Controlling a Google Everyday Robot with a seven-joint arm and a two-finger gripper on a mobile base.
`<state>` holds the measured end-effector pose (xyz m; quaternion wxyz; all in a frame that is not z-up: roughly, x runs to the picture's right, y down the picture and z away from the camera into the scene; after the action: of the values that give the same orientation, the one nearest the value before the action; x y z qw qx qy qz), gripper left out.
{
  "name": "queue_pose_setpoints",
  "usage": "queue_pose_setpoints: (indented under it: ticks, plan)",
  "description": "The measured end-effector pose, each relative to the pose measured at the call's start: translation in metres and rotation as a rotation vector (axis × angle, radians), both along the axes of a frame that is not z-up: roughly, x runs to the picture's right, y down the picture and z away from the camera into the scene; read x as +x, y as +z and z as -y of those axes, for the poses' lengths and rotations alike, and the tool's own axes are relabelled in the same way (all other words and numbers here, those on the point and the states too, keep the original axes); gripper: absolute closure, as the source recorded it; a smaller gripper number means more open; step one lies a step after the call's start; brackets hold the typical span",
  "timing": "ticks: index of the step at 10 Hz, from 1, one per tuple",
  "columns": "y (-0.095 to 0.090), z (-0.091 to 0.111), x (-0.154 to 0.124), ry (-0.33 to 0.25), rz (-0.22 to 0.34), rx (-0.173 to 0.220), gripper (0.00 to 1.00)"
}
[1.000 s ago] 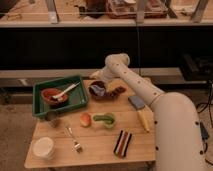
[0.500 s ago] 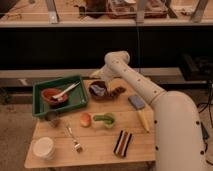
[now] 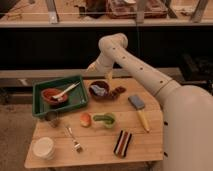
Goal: Place eraser in metal cup
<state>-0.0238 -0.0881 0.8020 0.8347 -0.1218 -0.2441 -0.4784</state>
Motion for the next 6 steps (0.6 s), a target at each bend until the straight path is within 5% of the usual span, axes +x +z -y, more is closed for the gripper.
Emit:
queue_pose_setpoints:
  ticks: [3, 6]
  plan:
    - [-0.040, -0.008, 0.024, 0.013, -0.008, -0.061, 0.20]
    - [-0.051, -0.044, 0.068, 0.070, -0.048, -0.121, 0.20]
